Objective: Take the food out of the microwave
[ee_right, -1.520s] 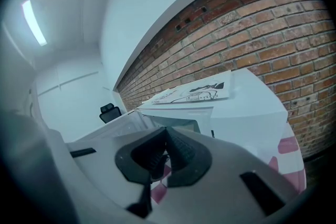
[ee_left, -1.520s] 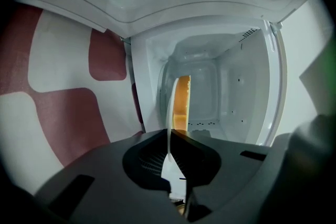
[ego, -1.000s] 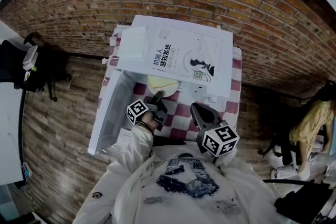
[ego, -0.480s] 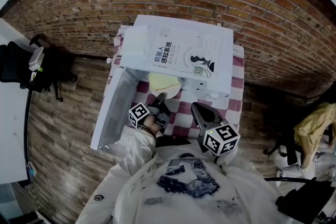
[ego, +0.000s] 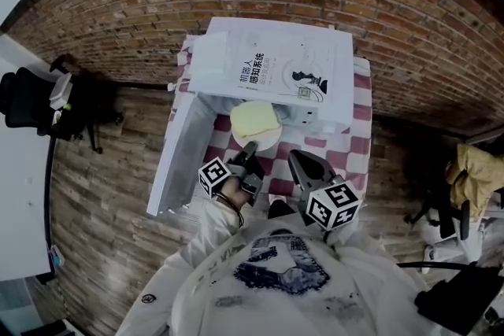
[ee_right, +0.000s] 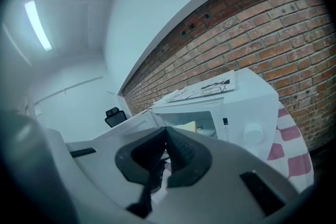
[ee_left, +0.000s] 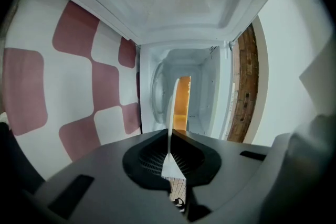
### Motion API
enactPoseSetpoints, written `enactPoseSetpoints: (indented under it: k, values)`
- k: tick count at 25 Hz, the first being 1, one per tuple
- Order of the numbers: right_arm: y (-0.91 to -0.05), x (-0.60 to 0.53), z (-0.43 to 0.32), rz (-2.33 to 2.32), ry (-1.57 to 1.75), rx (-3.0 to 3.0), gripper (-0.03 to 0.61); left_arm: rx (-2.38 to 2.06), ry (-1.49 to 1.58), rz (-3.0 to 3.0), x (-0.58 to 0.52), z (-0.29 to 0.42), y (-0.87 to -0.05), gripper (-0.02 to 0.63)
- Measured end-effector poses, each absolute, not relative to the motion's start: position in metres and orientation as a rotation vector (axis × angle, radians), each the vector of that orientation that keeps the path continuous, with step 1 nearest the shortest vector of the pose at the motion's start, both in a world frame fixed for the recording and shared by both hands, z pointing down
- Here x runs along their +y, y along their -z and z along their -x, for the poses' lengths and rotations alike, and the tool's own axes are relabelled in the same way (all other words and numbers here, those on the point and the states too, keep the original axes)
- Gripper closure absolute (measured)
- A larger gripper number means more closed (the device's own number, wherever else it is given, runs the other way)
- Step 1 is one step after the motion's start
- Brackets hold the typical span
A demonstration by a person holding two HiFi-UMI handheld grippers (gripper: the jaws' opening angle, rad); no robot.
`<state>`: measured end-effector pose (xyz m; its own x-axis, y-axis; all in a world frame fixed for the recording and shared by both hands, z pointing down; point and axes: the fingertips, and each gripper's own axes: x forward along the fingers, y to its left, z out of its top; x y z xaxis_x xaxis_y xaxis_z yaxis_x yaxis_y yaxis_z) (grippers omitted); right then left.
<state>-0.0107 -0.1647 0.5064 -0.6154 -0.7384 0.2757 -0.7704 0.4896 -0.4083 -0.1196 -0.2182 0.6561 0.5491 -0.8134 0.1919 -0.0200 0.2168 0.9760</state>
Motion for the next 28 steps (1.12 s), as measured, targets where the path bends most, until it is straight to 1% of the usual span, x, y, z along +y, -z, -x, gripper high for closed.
enactPoseSetpoints:
  k: [16, 28]
  values:
    - [-0.496, -0.079, 0.026, -1.434, -0.756, -2.636, 0.565, -0.782, 0.643, -1.306, -0.124, 0.119, -0.599, 0.595]
    - [-0.493, -0.026, 0.027, -1.479, -0.722, -2.624, 0.565, -0.759, 0.633, -1.323, -0.058, 0.119, -0.573, 0.595]
